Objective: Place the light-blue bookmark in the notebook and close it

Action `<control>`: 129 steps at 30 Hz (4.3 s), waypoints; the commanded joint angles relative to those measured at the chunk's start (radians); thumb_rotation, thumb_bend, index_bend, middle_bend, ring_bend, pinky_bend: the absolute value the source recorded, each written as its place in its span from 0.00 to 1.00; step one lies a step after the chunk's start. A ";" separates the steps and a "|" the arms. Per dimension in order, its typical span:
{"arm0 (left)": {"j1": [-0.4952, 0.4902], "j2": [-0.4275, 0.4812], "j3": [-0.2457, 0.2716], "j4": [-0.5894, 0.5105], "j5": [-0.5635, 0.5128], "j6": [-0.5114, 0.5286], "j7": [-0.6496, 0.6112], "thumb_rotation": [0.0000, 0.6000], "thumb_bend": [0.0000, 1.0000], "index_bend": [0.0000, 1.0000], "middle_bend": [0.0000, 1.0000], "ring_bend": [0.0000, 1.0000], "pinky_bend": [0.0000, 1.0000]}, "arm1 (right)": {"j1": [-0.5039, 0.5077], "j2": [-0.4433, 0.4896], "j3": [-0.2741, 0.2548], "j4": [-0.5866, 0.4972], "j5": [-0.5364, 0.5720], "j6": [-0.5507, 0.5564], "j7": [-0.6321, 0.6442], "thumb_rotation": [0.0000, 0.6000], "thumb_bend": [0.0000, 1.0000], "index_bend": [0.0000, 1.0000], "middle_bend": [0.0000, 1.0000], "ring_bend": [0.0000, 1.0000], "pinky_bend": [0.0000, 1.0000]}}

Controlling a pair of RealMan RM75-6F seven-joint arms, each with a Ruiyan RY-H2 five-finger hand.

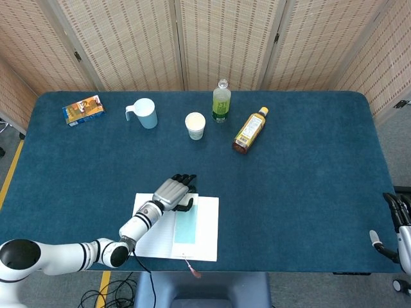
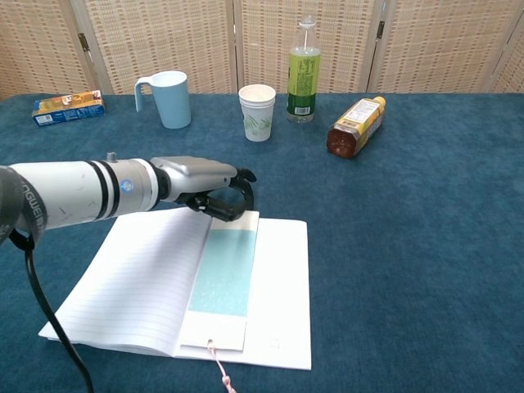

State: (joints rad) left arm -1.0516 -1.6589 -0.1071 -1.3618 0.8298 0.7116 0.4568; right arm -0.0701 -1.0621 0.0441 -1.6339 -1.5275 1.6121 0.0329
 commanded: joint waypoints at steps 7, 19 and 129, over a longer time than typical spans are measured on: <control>0.002 0.003 0.017 0.000 0.008 0.009 0.006 0.35 0.63 0.30 0.00 0.00 0.13 | -0.002 0.002 -0.001 -0.006 -0.002 0.002 -0.006 1.00 0.28 0.00 0.10 0.05 0.11; 0.012 0.008 0.032 -0.011 0.031 0.020 0.005 0.35 0.63 0.30 0.00 0.00 0.13 | -0.004 0.003 -0.001 -0.009 -0.005 0.006 -0.008 1.00 0.28 0.00 0.10 0.05 0.11; 0.536 -0.021 0.281 0.431 1.097 0.753 -0.614 1.00 0.26 0.48 0.04 0.00 0.13 | -0.005 0.028 -0.014 -0.076 -0.113 0.076 -0.040 1.00 0.27 0.00 0.10 0.05 0.11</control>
State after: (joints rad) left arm -0.5136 -1.6698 0.1820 -0.9438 1.9274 1.4528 -0.1483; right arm -0.0750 -1.0342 0.0302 -1.7097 -1.6400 1.6885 -0.0066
